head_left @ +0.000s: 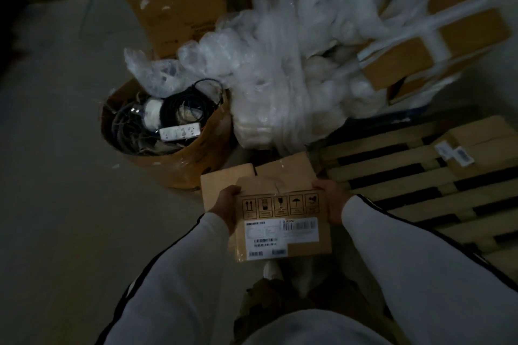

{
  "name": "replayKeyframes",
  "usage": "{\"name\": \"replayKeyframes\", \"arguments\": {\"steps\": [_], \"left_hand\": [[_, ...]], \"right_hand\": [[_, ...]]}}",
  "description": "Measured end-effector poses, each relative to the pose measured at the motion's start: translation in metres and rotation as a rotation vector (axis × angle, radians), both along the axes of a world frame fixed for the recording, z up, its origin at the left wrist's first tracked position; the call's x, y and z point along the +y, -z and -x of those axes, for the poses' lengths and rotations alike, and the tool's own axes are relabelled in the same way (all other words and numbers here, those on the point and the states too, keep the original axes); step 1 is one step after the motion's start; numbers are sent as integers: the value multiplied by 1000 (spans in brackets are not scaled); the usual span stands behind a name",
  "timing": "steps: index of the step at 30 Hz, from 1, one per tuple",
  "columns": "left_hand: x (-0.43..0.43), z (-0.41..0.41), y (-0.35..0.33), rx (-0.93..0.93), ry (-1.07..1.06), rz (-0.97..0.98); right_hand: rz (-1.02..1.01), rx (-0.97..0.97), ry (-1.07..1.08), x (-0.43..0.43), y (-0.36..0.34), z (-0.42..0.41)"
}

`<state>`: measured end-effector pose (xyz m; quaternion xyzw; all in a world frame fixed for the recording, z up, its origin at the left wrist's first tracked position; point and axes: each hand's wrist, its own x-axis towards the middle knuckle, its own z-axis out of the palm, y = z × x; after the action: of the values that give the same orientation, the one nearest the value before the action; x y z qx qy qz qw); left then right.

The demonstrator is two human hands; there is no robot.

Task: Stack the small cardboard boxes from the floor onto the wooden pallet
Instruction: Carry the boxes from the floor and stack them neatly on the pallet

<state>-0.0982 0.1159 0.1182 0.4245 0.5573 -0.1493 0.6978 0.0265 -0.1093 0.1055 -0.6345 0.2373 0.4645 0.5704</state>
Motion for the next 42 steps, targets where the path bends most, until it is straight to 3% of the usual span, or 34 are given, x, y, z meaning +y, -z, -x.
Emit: {"name": "replayKeyframes", "arguments": {"steps": [14, 19, 23, 30, 35, 39, 42], "left_hand": [[-278, -213, -31, -198, 552, 42], [-358, -277, -34, -253, 645, 78], [-413, -349, -5, -199, 761, 176], [-521, -441, 39, -290, 954, 143], [-609, -502, 75, -214, 1040, 188], [-672, -547, 134, -208, 1022, 184], [-733, -584, 214, -238, 976, 198]], "right_hand": [[-24, -165, 681, -308, -56, -71], [-38, -149, 835, -376, -58, -97], [-21, -140, 973, -429, -32, -135], [-12, -138, 1185, -517, 9, -178], [49, -172, 1284, -591, 43, -219], [64, -198, 1329, -649, 95, -255], [90, -250, 1349, -702, 172, -290]]}}
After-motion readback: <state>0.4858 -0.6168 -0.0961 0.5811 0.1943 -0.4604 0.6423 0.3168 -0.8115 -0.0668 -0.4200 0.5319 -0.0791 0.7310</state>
